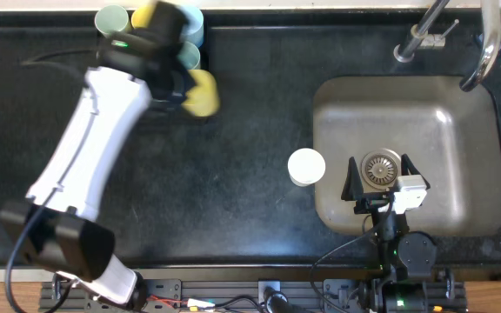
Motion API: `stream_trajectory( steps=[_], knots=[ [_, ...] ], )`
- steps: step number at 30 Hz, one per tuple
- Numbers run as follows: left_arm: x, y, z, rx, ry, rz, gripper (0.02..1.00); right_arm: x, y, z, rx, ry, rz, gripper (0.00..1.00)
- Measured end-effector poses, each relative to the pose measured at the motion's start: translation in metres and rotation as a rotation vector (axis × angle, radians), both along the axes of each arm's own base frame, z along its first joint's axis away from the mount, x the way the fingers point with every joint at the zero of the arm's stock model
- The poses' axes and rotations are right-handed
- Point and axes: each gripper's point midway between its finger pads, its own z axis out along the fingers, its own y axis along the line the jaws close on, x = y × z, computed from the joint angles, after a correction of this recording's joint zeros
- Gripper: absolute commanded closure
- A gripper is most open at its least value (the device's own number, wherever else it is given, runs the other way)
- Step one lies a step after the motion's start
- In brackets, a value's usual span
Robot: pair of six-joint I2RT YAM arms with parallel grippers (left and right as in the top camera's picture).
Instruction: Store Cups
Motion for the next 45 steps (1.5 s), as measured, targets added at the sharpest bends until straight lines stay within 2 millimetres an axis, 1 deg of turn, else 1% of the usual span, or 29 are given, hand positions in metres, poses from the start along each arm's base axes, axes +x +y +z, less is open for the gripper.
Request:
stream_trajectory(
  steps=[1, 4, 7, 10, 12, 16, 21, 32, 38, 45],
  knots=[
    [0.0, 0.016, -0.001, 0.005, 0.015, 0.04, 0.98, 0.0, 0.0, 0.0, 0.0, 0.0, 0.0, 0.003],
    [0.004, 0.051, -0.002, 0.007, 0.024, 0.129, 0.982, 0.0, 0.0, 0.0, 0.0, 0.001, 0.0, 0.003],
    [0.006, 0.072, -0.002, 0.005, 0.019, 0.186, 0.982, 0.0, 0.0, 0.0, 0.0, 0.0, 0.0, 0.003],
    [0.008, 0.087, -0.004, 0.004, 0.016, 0.225, 0.982, 0.0, 0.0, 0.0, 0.0, 0.0, 0.0, 0.005],
    [0.007, 0.093, -0.007, 0.005, 0.022, 0.242, 0.98, 0.0, 0.0, 0.0, 0.0, 0.0, 0.0, 0.003],
    [0.007, 0.097, -0.012, 0.011, 0.03, 0.249, 0.982, 0.0, 0.0, 0.0, 0.0, 0.0, 0.0, 0.005],
    [0.016, 0.098, -0.017, 0.018, 0.017, 0.252, 0.98, 0.0, 0.0, 0.0, 0.0, 0.0, 0.0, 0.003],
    [0.035, 0.102, -0.041, 0.047, 0.018, 0.256, 0.976, 0.0, 0.0, 0.0, 0.0, 0.0, 0.0, 0.003],
    [0.037, 0.103, -0.058, 0.06, 0.056, 0.255, 0.972, 0.0, 0.0, 0.0, 0.0, 0.001, 0.0, 0.003],
    [0.04, 0.104, -0.067, 0.068, 0.054, 0.256, 0.954, 0.0, 0.0, 0.0, 0.0, 0.0, 0.0, 0.005]
  ],
)
